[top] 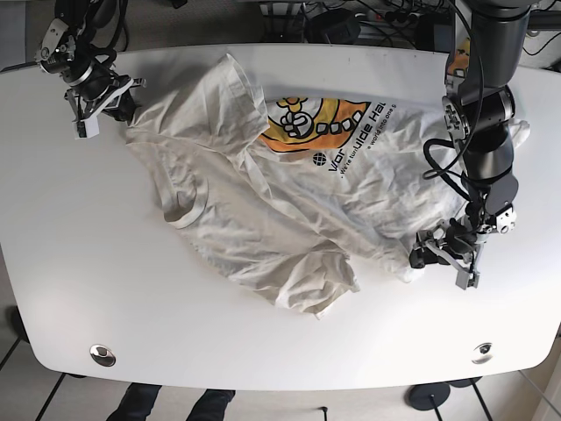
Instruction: Fold the T-shirt properly
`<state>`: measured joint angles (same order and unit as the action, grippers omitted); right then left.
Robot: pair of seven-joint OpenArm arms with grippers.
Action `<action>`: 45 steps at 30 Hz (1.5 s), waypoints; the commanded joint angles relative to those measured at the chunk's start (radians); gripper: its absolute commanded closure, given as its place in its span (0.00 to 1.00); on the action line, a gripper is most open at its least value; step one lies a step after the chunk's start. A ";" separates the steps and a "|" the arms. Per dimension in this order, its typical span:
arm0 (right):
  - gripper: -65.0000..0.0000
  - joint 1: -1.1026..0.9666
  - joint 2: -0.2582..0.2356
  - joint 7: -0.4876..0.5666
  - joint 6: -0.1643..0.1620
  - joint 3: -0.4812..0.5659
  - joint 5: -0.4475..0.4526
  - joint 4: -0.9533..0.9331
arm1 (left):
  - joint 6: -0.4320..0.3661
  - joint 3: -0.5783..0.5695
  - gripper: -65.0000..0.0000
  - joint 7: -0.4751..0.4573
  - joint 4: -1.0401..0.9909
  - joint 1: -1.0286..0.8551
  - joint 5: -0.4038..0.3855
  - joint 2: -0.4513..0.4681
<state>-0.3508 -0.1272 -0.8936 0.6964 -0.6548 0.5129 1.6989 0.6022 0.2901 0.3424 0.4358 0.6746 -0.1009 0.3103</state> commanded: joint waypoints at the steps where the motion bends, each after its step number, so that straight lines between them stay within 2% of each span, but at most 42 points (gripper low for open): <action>1: 0.97 -0.001 -0.012 0.017 0.002 -0.007 0.014 0.016 | 0.003 -0.056 0.37 -0.026 0.010 0.027 -0.016 0.011; 4: 0.97 -0.003 -0.013 0.017 0.002 -0.007 0.019 0.014 | 0.002 -0.131 0.37 -0.041 0.008 -0.017 -0.020 -0.012; 8: 0.97 0.000 -0.009 0.017 0.002 -0.006 0.019 0.019 | 0.002 -0.139 0.39 -0.042 0.011 -0.056 -0.012 -0.030; 9: 0.97 0.002 -0.009 0.017 0.002 -0.004 0.019 0.014 | 0.002 -0.139 0.43 -0.045 0.011 -0.056 -0.012 -0.032; 12: 0.97 0.016 -0.009 0.017 0.002 -0.006 0.017 0.014 | -0.024 -0.165 0.92 -0.056 0.016 -0.048 0.030 -0.040; 13: 0.97 0.017 -0.009 0.017 0.002 -0.003 0.017 0.016 | -0.049 -0.179 1.00 -0.073 0.016 -0.048 0.045 -0.050; 16: 0.97 0.046 -0.009 0.017 0.002 0.000 0.010 0.016 | -0.043 -0.228 1.00 -0.104 0.036 -0.045 0.063 -0.052; 17: 0.97 0.054 -0.009 0.017 0.002 0.000 0.010 0.017 | -0.015 -0.222 1.00 -0.088 0.134 -0.051 0.062 -0.053; 21: 0.97 0.077 -0.013 0.017 0.002 -0.004 0.010 0.020 | 0.009 -0.148 1.00 0.065 0.487 -0.109 0.062 -0.055; 26: 0.97 0.083 -0.015 0.015 0.002 -0.003 0.010 0.020 | 0.009 -0.139 1.00 0.205 0.857 -0.198 0.062 -0.055; 28: 0.97 0.120 -0.032 0.015 0.002 0.000 0.010 0.019 | 0.006 -0.136 1.00 0.263 1.020 -0.235 0.062 -0.055; 31: 0.97 0.195 -0.042 0.014 0.002 0.003 0.008 0.013 | 0.005 -0.084 1.00 0.318 1.141 -0.244 0.062 -0.056; 33: 0.97 0.266 -0.052 0.011 0.002 0.008 -0.006 0.011 | 0.005 -0.071 1.00 0.346 1.165 -0.203 0.062 -0.056; 36: 0.97 0.441 -0.079 0.009 0.002 0.117 -0.147 0.011 | 0.003 -0.071 1.00 0.366 1.148 -0.077 0.063 -0.056; 39: 0.97 0.631 -0.081 0.009 0.002 0.178 -0.231 -0.041 | 0.003 -0.075 1.00 0.366 1.050 0.076 0.063 -0.072; 43: 0.97 0.913 -0.148 0.009 0.002 0.237 -0.262 -0.207 | 0.002 -0.075 1.00 0.364 0.895 0.297 0.068 -0.098; 45: 0.97 1.086 -0.202 0.014 0.002 0.281 -0.257 -0.323 | 0.002 -0.076 1.00 0.358 0.808 0.423 0.068 -0.099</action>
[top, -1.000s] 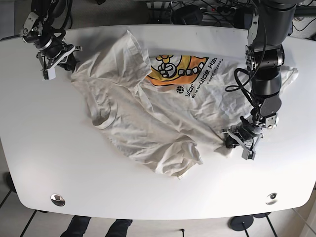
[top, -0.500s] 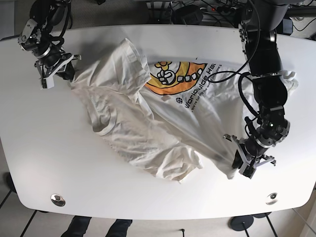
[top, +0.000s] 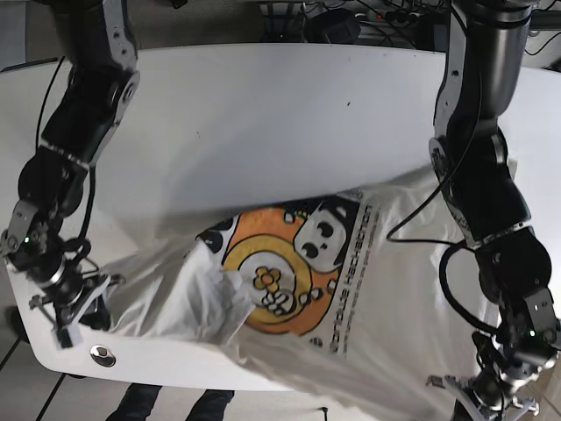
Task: Fold the T-shirt properly
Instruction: 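Lift the shirt with both grippers and flap it flat onto the table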
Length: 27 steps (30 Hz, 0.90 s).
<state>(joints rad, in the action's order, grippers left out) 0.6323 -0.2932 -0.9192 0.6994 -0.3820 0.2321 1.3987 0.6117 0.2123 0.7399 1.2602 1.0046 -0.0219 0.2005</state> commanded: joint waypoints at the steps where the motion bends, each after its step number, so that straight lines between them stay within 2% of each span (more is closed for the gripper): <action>1: 0.97 0.211 -0.062 0.039 -0.001 0.028 0.023 -0.091 | -0.008 0.002 1.00 -0.039 -0.061 0.171 -0.011 0.011; 4: 0.97 0.400 -0.105 0.039 -0.001 0.070 0.025 -0.167 | -0.008 0.003 1.00 -0.041 -0.113 0.304 -0.011 0.014; 6: 0.97 0.522 -0.122 0.036 -0.001 0.105 0.025 -0.193 | -0.008 0.005 1.00 -0.058 -0.135 0.304 -0.011 0.014; 8: 0.97 0.582 -0.130 0.027 -0.001 0.122 0.025 -0.192 | -0.008 0.005 1.00 -0.056 -0.116 0.304 -0.011 0.029; 12: 0.97 0.596 -0.148 -0.082 -0.001 0.087 0.025 -0.169 | -0.005 0.008 1.00 -0.052 0.003 0.304 -0.014 0.075; 13: 0.97 0.507 -0.154 -0.103 -0.001 0.027 0.025 -0.112 | -0.005 0.008 1.00 -0.035 0.051 0.256 -0.016 0.100; 16: 0.97 0.294 -0.149 -0.120 -0.001 -0.042 0.026 0.046 | 0.000 0.022 1.00 -0.006 0.146 0.113 -0.017 0.121; 18: 0.97 0.065 -0.114 -0.120 -0.001 -0.107 0.059 0.175 | 0.000 0.078 1.00 -0.007 0.227 -0.051 -0.017 0.121; 20: 0.97 -0.182 -0.070 -0.120 -0.001 -0.214 0.138 0.268 | 0.003 0.138 1.00 -0.007 0.307 -0.234 -0.017 0.118; 22: 0.97 -0.346 -0.033 -0.116 -0.001 -0.257 0.189 0.296 | 0.030 0.194 1.00 -0.009 0.361 -0.389 -0.017 0.113; 24: 0.97 -0.549 0.027 -0.111 -0.001 -0.306 0.237 0.304 | 0.064 0.278 1.00 -0.009 0.415 -0.585 -0.017 0.073; 27: 0.97 -0.710 0.062 -0.061 -0.001 -0.315 0.269 0.304 | 0.086 0.361 1.00 -0.009 0.473 -0.763 -0.017 0.024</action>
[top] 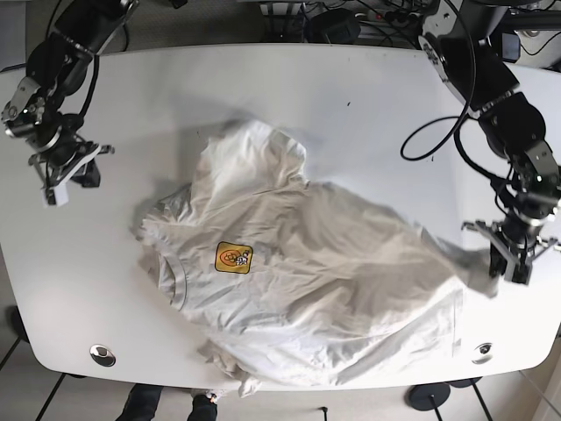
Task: Fold the T-shirt properly
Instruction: 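Lift the shirt with both grippers and flap it flat onto the table, then regrasp the shirt edges with both grippers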
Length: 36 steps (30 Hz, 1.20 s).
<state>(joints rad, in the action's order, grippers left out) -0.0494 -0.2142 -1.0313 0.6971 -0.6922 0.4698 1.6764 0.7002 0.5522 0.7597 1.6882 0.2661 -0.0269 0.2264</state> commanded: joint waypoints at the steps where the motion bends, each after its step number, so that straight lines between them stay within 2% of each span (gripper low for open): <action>1: 0.97 -0.074 -0.011 0.075 0.001 -0.005 0.040 0.026 | -0.002 0.039 1.00 -0.029 0.063 -0.072 -0.012 -0.019; 5: 0.97 -0.169 0.012 0.101 0.001 -0.004 0.108 0.028 | -0.002 0.113 1.00 -0.030 0.117 -0.244 -0.012 -0.071; 7: 0.90 -0.168 0.014 0.099 0.001 -0.002 0.174 0.023 | -0.002 0.142 1.00 -0.030 0.118 -0.288 -0.012 -0.077; 11: 0.36 -0.086 0.019 0.067 0.001 0.064 0.235 0.020 | -0.002 0.187 1.00 -0.030 0.117 -0.316 -0.012 -0.069; 12: 0.24 -0.068 0.032 0.065 0.001 0.075 0.235 0.017 | -0.002 0.197 1.00 -0.030 0.117 -0.316 -0.012 -0.069; 13: 0.15 -0.045 0.054 0.065 0.001 0.082 0.229 0.000 | -0.002 0.208 1.00 -0.030 0.117 -0.316 -0.011 -0.069; 14: 0.11 -0.017 0.075 0.062 0.001 0.087 0.218 -0.028 | -0.002 0.214 1.00 -0.030 0.115 -0.316 -0.011 -0.069; 20: 0.12 0.133 0.143 0.067 0.001 0.088 0.079 -0.218 | -0.002 0.217 1.00 -0.030 0.114 -0.317 -0.009 -0.069; 24: 0.11 0.174 0.184 0.073 0.001 0.091 -0.003 -0.259 | -0.002 0.217 1.00 -0.030 0.112 -0.317 -0.009 -0.071; 29: 0.11 0.201 0.195 0.161 0.001 0.174 -0.027 -0.393 | -0.002 0.214 1.00 -0.030 0.114 -0.317 -0.009 -0.071; 33: 0.12 0.201 0.212 0.228 0.001 0.210 -0.032 -0.413 | -0.002 0.216 1.00 -0.030 0.114 -0.317 -0.009 -0.071; 35: 0.34 0.217 0.210 0.257 0.001 0.210 -0.032 -0.413 | -0.002 0.216 1.00 -0.030 0.112 -0.317 -0.009 -0.071; 36: 0.59 0.233 0.209 0.260 0.001 0.210 -0.033 -0.413 | -0.002 0.216 1.00 -0.030 0.112 -0.317 -0.009 -0.071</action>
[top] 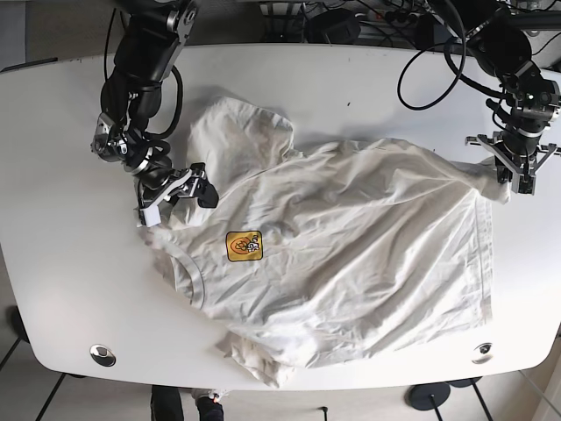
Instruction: Fold the T-shirt properly
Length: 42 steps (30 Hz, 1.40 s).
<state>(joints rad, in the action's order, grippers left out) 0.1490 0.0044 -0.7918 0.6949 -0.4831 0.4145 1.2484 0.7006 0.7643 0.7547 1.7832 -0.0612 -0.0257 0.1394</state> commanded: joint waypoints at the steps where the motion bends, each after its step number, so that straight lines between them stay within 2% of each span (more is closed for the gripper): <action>1: 0.79 0.041 -0.010 0.021 0.003 0.001 0.022 0.017 | -0.002 0.004 1.00 -0.025 0.017 0.010 -0.010 0.016; 2: 0.97 0.044 -0.022 0.021 0.003 0.001 0.022 0.020 | -0.002 0.002 1.00 -0.025 0.017 0.011 -0.012 0.016; 3: 0.97 0.044 -0.040 0.018 0.003 0.001 0.030 0.023 | -0.002 0.001 1.00 -0.025 0.022 0.011 -0.012 0.016; 4: 0.91 0.041 -0.050 0.001 0.003 -0.006 0.034 0.034 | -0.002 -0.001 1.00 -0.025 0.028 0.011 -0.013 0.012; 6: 0.97 0.007 -0.053 -0.042 0.003 -0.052 0.067 0.110 | -0.002 0.001 1.00 -0.019 0.065 0.016 -0.013 0.009; 10: 0.97 -0.093 -0.054 -0.153 0.003 -0.144 0.074 0.324 | -0.002 0.004 1.00 -0.019 0.120 0.002 -0.013 -0.031; 14: 0.97 -0.257 -0.048 -0.257 0.003 -0.256 0.076 0.538 | -0.002 0.007 1.00 -0.019 0.131 -0.111 -0.016 -0.033; 17: 0.97 -0.381 -0.045 -0.262 0.003 -0.309 0.105 0.623 | -0.002 0.057 1.00 -0.022 0.131 -0.202 -0.104 -0.033; 19: 0.97 -0.469 -0.054 -0.262 0.003 -0.334 0.203 0.629 | -0.002 0.106 1.00 -0.022 0.129 -0.249 -0.196 -0.030; 21: 0.97 -0.490 -0.070 -0.262 0.003 -0.334 0.271 0.632 | -0.002 0.100 1.00 -0.024 0.132 -0.246 -0.221 -0.028; 24: 0.97 -0.426 -0.079 -0.263 0.003 -0.320 0.283 0.632 | -0.002 0.010 1.00 -0.019 0.132 -0.130 -0.201 -0.027; 26: 0.97 -0.361 -0.117 -0.263 -0.004 -0.271 0.280 0.624 | -0.002 -0.095 1.00 -0.019 0.128 -0.015 -0.124 -0.027; 28: 0.97 -0.262 -0.140 -0.263 -0.044 -0.217 0.245 0.624 | -0.002 -0.197 1.00 -0.019 0.122 0.113 -0.059 -0.027; 31: 0.97 -0.113 -0.154 -0.263 -0.051 -0.164 0.159 0.624 | -0.002 -0.315 1.00 -0.019 0.068 0.265 0.014 -0.030; 34: 0.97 0.054 -0.169 -0.263 -0.048 -0.099 0.011 0.610 | -0.009 -0.380 1.00 -0.019 -0.070 0.469 0.025 -0.028; 36: 0.97 0.168 -0.203 -0.263 -0.044 -0.052 -0.041 0.532 | -0.052 -0.418 1.00 -0.025 -0.193 0.602 0.025 -0.025; 39: 0.97 0.337 -0.252 -0.260 -0.045 -0.019 -0.053 0.377 | -0.078 -0.426 1.00 -0.028 -0.382 0.798 0.025 -0.025; 42: 0.97 0.498 -0.297 -0.255 -0.048 0.027 -0.056 0.235 | -0.095 -0.426 1.00 -0.090 -0.529 0.952 0.025 -0.025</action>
<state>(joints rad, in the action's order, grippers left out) 0.6098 -0.2756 -1.0821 0.6472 -0.4526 0.3370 1.4612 0.6090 0.3393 0.6945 1.2343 0.8501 0.0181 0.1070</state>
